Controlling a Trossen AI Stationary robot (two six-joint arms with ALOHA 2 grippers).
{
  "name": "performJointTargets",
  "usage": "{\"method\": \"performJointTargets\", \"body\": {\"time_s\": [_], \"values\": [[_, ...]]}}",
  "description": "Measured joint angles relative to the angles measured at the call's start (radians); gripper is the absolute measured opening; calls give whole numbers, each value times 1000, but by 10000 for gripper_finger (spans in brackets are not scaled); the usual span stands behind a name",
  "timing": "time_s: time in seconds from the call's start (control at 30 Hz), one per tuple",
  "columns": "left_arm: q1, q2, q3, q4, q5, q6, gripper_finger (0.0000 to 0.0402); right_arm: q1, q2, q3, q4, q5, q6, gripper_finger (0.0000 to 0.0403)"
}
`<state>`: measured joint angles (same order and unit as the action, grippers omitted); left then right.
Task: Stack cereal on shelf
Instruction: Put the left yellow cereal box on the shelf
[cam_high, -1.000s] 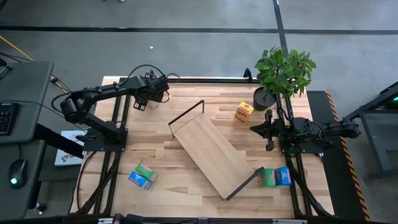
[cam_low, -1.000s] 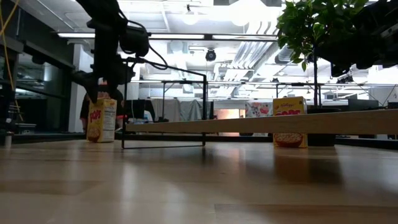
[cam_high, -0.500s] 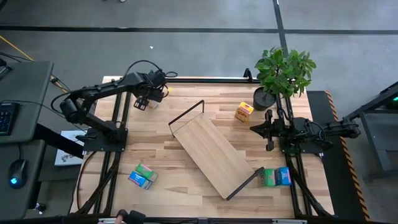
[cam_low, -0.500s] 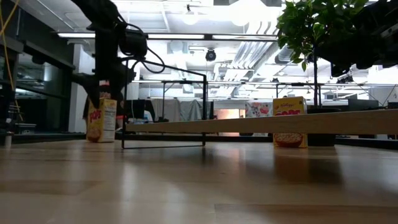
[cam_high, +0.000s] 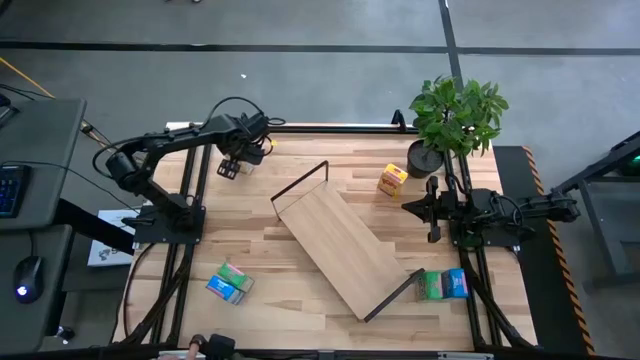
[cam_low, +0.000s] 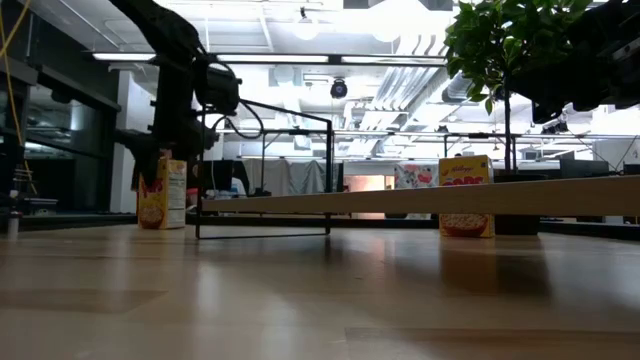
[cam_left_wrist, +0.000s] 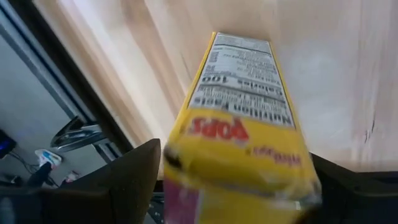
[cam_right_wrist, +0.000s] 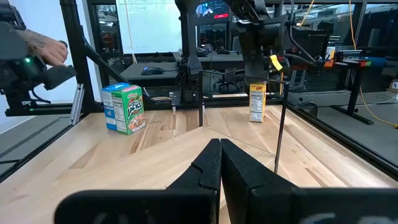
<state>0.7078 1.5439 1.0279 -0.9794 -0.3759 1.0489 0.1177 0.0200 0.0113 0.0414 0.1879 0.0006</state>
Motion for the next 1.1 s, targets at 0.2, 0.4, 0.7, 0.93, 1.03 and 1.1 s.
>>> {"method": "performJointTargets", "body": {"time_s": [0.2, 0.4, 0.7, 0.93, 1.03, 1.1], "values": [[0, 18, 0, 0, 0, 0, 295, 0, 0, 0, 0, 0, 0, 0], [0, 14, 0, -2, 0, 0, 255, 0, 0, 0, 0, 0, 0, 0], [-5, 14, 0, -3, -76, -29, 167, 0, 0, 0, 0, 0, 0, 0], [-58, -6, 0, -7, -245, -52, 148, 0, 0, 0, 0, 0, 0, 0], [-100, -37, 4, -10, -331, -52, 148, 0, 0, 0, 0, 0, 0, 0], [-134, -58, 17, -17, -374, -78, 148, 0, 0, 0, 0, 0, 0, 0]]}}
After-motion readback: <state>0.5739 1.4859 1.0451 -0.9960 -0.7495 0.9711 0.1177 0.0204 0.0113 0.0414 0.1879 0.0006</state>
